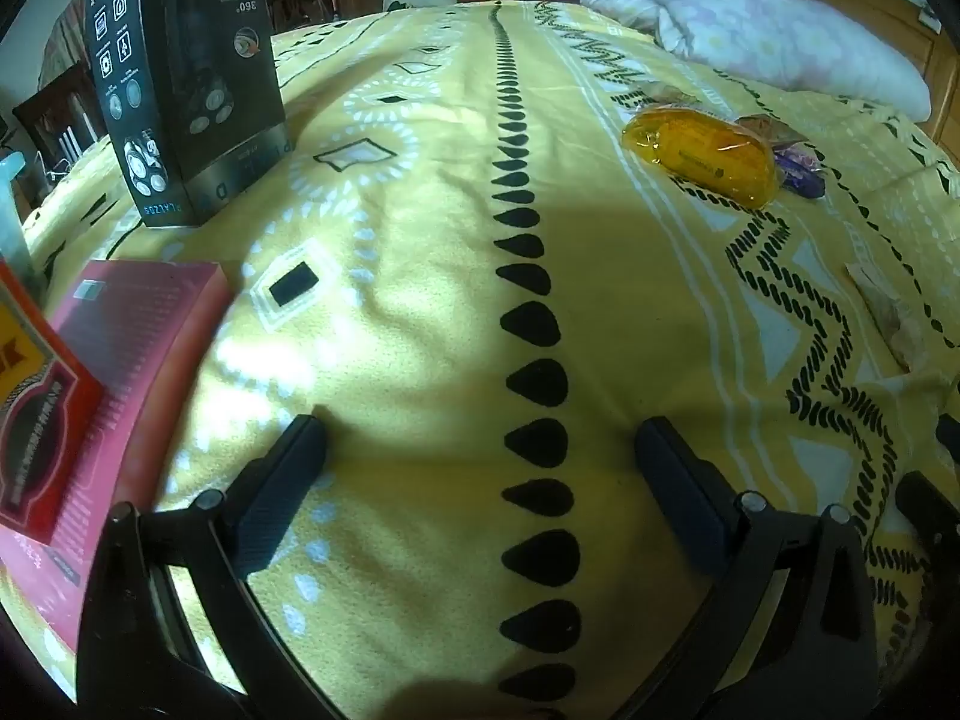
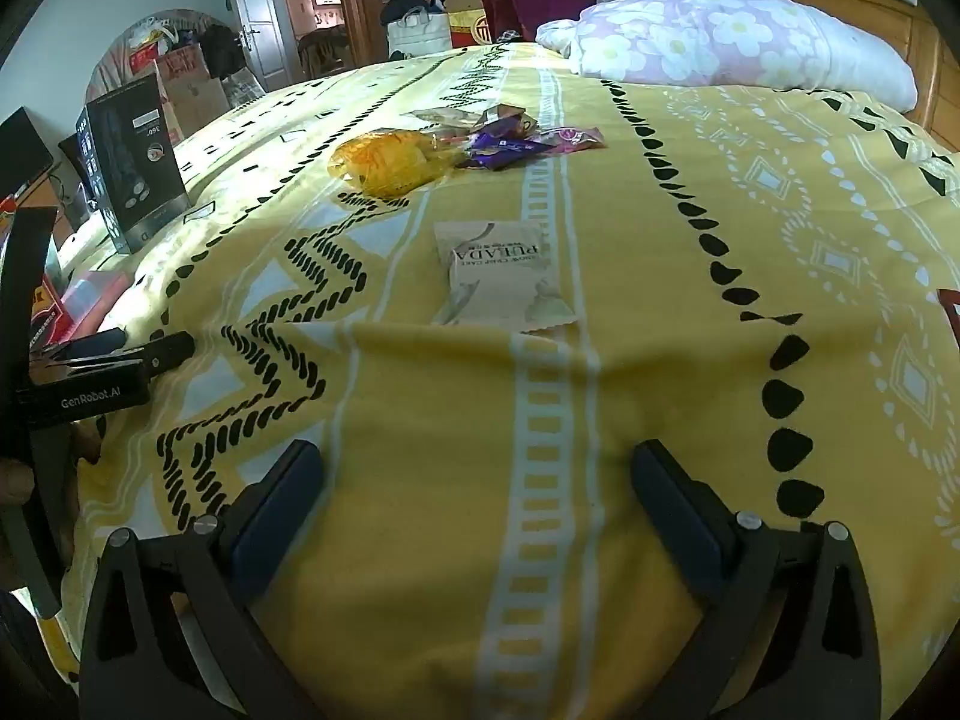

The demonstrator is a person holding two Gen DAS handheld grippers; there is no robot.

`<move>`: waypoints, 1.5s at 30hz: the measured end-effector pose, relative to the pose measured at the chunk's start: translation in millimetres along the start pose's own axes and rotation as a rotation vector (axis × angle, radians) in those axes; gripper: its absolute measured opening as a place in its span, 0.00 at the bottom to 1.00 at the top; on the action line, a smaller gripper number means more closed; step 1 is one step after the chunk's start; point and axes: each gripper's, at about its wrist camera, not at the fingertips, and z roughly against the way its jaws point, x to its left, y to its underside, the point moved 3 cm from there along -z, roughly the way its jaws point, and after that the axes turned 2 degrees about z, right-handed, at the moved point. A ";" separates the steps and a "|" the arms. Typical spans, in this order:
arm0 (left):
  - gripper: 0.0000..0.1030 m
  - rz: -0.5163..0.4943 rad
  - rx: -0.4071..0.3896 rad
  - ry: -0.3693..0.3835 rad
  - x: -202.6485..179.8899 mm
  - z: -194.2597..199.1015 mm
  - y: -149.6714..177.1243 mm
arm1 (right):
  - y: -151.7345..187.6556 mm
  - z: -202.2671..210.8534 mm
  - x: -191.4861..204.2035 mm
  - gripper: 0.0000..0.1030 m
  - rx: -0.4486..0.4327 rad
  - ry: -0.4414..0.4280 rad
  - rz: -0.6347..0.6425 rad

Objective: Organize snacks
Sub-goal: 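Move both tools toward the snacks on the bedspread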

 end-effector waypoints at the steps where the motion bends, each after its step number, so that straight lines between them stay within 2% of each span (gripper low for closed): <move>1: 1.00 -0.001 -0.001 -0.002 -0.3 -0.2 0.1 | -1.1 0.1 1.3 1.00 0.003 0.005 0.000; 45: 1.00 -0.001 0.004 0.000 2.5 -3.0 -0.7 | -3.9 -6.3 -0.5 1.00 0.008 0.007 0.011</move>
